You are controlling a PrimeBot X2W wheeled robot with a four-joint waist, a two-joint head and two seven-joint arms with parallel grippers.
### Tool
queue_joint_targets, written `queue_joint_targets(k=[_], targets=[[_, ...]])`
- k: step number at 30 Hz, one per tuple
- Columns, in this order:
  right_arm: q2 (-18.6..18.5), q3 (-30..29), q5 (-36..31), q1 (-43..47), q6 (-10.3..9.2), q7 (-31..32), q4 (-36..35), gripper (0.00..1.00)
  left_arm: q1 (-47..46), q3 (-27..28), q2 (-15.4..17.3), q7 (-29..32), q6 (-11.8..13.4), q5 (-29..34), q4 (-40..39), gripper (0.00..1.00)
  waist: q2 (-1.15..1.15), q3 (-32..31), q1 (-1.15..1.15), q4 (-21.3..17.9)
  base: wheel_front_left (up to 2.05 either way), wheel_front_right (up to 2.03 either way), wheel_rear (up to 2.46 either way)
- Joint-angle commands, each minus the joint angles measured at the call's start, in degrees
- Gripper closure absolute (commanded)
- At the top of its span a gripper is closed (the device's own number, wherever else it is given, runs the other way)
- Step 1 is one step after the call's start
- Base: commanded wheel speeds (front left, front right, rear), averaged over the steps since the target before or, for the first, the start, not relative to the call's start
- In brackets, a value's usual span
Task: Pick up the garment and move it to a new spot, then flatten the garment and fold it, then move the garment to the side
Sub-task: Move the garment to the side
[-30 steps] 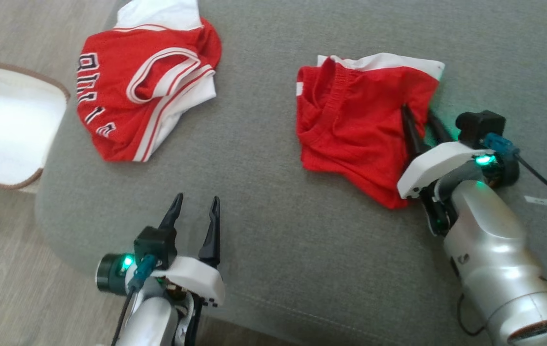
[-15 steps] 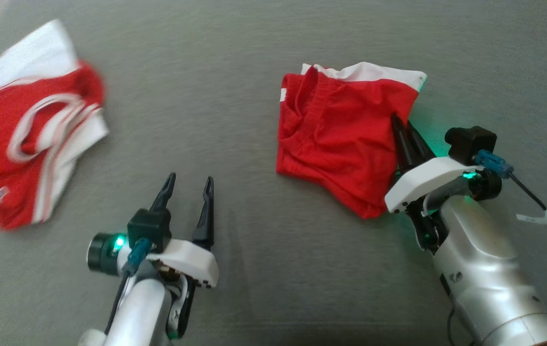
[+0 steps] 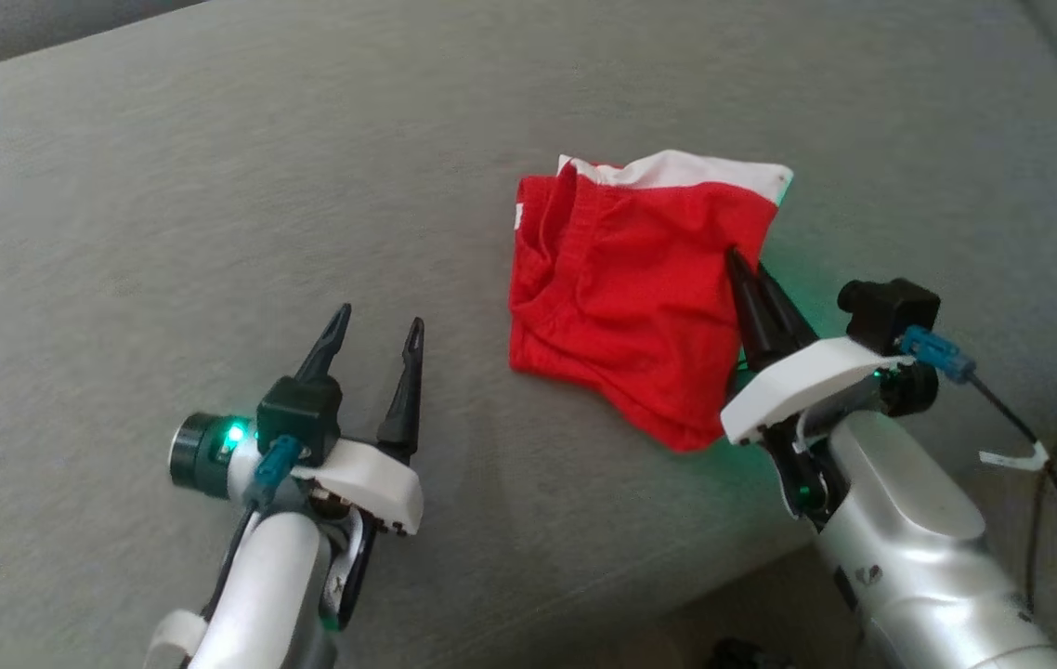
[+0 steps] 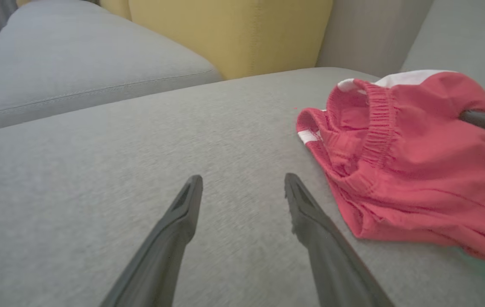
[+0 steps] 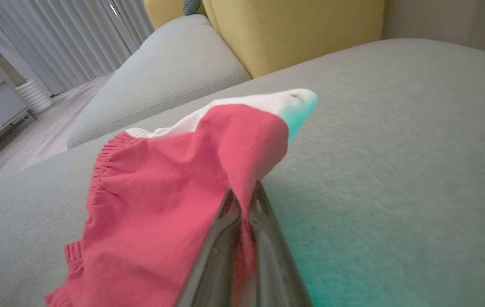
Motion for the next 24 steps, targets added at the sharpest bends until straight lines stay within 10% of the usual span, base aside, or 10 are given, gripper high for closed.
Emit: queue_joint_targets(k=[1, 12, 24], targets=[[0.73, 0.89, 0.23, -0.21, 0.37, -0.53, -1.99, 1.00, -1.91, 1.74, 0.50, -0.34, -0.21, 0.71, -1.80, 0.00, 0.00, 0.51, 0.00, -3.78, 0.00, 0.00, 0.00], [0.10, -7.00, -12.99, -7.05, 0.37, -0.53, 2.34, 1.00, -2.71, 0.04, 0.47, -0.34, -1.17, 0.81, -1.69, 0.00, 0.00, 3.46, 0.00, 2.11, 0.00, 0.00, 0.00], [-17.02, -22.02, -32.27, -21.42, 0.37, 5.93, 11.91, 1.00, -1.54, 0.54, 0.46, -0.34, -0.63, -0.67, -3.42, 0.00, 0.00, 6.69, 0.00, 15.93, 0.00, 0.00, 0.00]])
